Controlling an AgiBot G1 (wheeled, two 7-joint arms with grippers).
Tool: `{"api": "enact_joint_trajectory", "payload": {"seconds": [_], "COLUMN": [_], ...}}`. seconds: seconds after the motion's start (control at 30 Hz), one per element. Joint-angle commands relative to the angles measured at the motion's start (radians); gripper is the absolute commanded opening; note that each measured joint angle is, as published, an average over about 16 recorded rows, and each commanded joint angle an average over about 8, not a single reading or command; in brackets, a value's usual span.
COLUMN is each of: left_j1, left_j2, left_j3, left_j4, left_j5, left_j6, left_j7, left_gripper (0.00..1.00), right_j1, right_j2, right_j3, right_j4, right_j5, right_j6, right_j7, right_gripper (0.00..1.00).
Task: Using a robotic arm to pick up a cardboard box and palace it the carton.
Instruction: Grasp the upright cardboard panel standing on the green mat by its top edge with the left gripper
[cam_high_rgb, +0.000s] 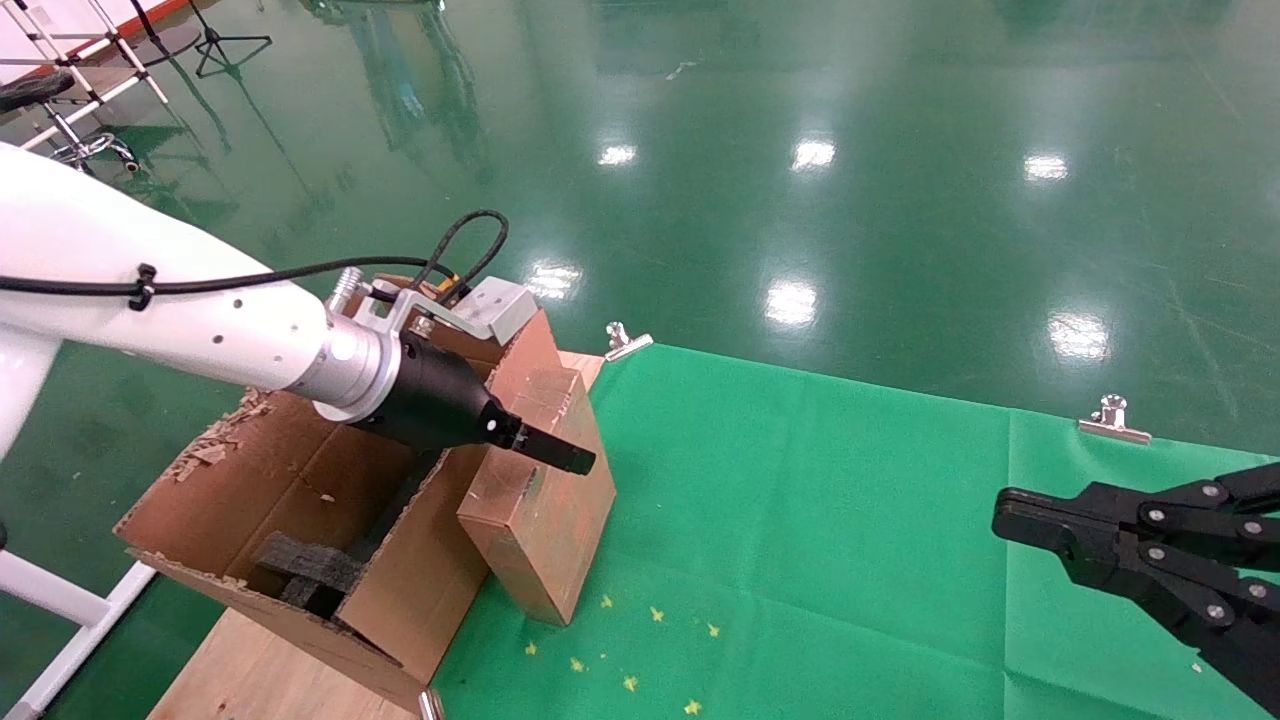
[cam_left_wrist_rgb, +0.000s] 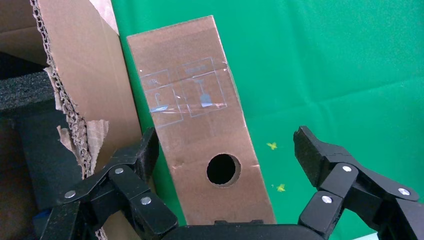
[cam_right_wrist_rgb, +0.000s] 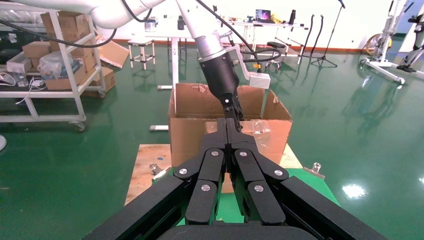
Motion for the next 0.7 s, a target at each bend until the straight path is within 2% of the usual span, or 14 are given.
{"api": "enact_joint_trajectory", "payload": {"seconds": [0.03, 0.7], "left_j1": [0.0, 0.0], "left_j2": [0.0, -0.001], "left_j3": [0.0, -0.003], "left_j4": [0.0, -0.001], "left_j5": [0.0, -0.002], "left_j6": [0.0, -0.002], "left_j7": [0.0, 0.0], "left_gripper": [0.0, 0.0], "right_j1": [0.0, 0.0], "right_j2": [0.0, 0.0], "right_j3": [0.0, 0.0], "right_j4": [0.0, 0.0], "right_j5": [0.0, 0.0], "right_j6": [0.0, 0.0], "right_j7": [0.0, 0.0], "right_gripper": [1.0, 1.0]}}
